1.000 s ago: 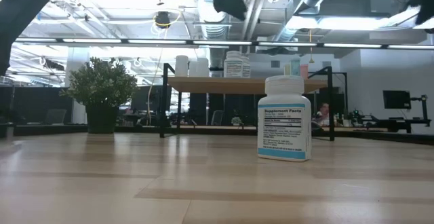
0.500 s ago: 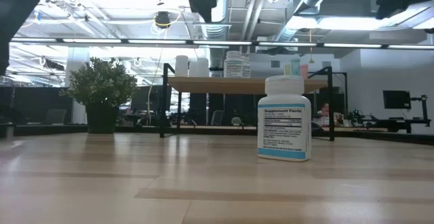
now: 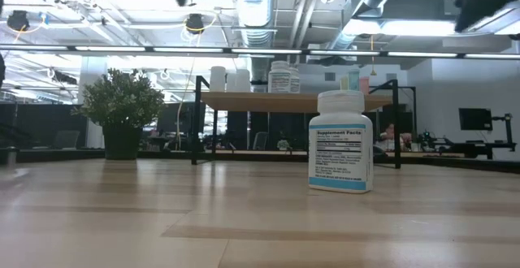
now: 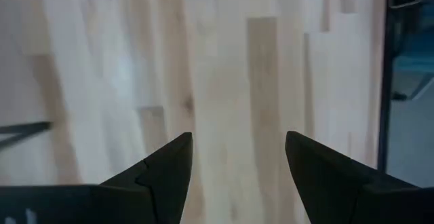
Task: Pick and place medicine bottles onto shelf by color
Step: Put the white pill bottle on the shelf
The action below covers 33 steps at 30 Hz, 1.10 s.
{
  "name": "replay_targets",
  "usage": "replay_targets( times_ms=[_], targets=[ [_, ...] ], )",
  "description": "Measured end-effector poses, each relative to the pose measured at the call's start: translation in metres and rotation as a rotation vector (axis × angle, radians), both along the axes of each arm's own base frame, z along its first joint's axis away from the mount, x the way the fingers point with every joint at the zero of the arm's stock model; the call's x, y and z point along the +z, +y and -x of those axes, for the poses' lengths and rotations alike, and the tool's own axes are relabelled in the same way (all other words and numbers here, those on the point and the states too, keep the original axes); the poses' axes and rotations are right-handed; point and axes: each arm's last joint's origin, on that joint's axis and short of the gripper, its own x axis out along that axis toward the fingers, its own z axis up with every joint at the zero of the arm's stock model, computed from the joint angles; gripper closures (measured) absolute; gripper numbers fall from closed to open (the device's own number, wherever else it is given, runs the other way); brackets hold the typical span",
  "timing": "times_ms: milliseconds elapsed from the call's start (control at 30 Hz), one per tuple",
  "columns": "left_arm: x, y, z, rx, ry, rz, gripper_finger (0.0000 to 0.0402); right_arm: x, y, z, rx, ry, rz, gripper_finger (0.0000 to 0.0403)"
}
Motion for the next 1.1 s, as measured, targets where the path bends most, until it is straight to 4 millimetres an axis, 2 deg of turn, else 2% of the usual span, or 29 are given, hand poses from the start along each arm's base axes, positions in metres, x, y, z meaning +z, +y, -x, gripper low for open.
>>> replay_targets(
  times_ms=[100, 267, 400, 567, 700, 867, 1000, 1100],
  targets=[
    [-0.006, -0.013, 0.024, 0.027, -0.059, 0.019, 0.018, -0.016, 0.01, -0.004, -0.027, 0.015, -0.028, 0.0148],
    [-0.02, -0.029, 0.058, 0.058, -0.216, -0.011, 0.018, -0.031, 0.025, -0.024, -0.03, 0.007, -0.034, 0.0148],
    [-0.031, -0.031, 0.089, 0.109, -0.325, -0.048, 0.018, -0.043, 0.034, -0.038, -0.034, 0.021, -0.025, 0.0148],
    [-0.044, -0.027, 0.119, 0.222, -0.528, -0.065, 0.018, -0.053, 0.041, -0.047, -0.03, 0.048, -0.034, 0.0148],
    [-0.057, -0.02, 0.131, 0.289, -0.696, -0.174, 0.018, -0.055, 0.042, -0.049, -0.061, 0.055, -0.052, 0.0148],
    [-0.067, -0.004, 0.134, 0.352, -0.93, -0.393, 0.018, -0.055, 0.038, -0.051, -0.087, 0.055, -0.057, 0.0148],
    [-0.068, 0.02, 0.132, 0.412, -1.042, -0.39, 0.018, -0.055, 0.032, -0.055, -0.121, 0.054, -0.059, 0.0148],
    [-0.072, 0.043, 0.131, 0.427, -1.034, -0.362, 0.018, -0.055, 0.025, -0.058, -0.152, 0.054, -0.06, 0.0148]
  ],
)
